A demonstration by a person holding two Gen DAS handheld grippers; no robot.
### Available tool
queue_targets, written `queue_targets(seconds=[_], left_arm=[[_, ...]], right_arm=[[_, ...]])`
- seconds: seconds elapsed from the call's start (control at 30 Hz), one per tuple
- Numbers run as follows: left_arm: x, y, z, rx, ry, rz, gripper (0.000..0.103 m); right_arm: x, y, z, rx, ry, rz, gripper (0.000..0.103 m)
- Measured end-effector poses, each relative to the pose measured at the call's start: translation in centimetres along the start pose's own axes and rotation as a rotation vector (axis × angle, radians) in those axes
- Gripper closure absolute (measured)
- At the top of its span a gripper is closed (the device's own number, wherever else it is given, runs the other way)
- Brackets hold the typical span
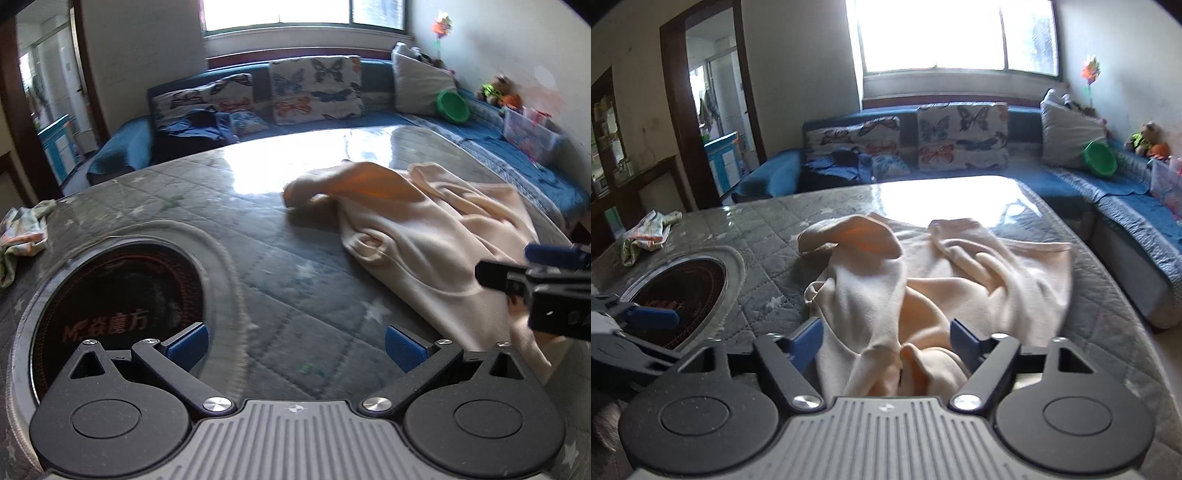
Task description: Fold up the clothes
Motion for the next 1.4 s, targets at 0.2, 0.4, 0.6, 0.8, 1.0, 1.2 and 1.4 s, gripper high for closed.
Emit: queue_targets(seconds=[0.2,0.4,0.6,0.8,1.0,1.2,1.4], left_arm=[[-1.4,-0.7,-0.4,0.015,-0.008,-0.036,0.000],[-1.8,-1.7,-1.9,0.051,0.021,-0.059,0.000],[-0.6,-1.6,-3.6,0.066,0.080,-0.034,0.000],[0.7,-0.3,-3.9,0.051,0.109,0.003,0.000],[-0.5,2.1,-2.1,-0.014,0.066,0.008,0.000],[-1.8,4.0,-0.5,-0.079,0.078,-0.027,0.000],[-0.5,4.0,-0.5,-0.065,0.120,-0.022,0.009]], right_arm=[[-0.2,0.8,2.1,-0.047,-0.030,0.004,0.065],[-2.5,1.8,1.6,-0.043,-0.066,-0.042,0.089],[-6.8,3.6,0.3,-0.050,-0.148,-0.127,0.091],[-12.0,6.9,-0.7,-0.106,-0.266,-0.219,0.091],[-15.5,8.9,-3.0,-0.116,-0.353,-0.260,0.071],[-13.2,8.4,-6.3,-0.056,-0.335,-0.160,0.047],[-6.8,5.8,-7.9,0.034,-0.155,-0.061,0.028]])
Point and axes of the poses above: each gripper's, at about its wrist camera, not at the fingertips, and z roughly the way its jaws point, x to its right, y to its underside, the point moved 10 cm from there along z, roughly the way its jaws point, and after that the axes turned 9 degrees about -y, right-handed, at the moved point
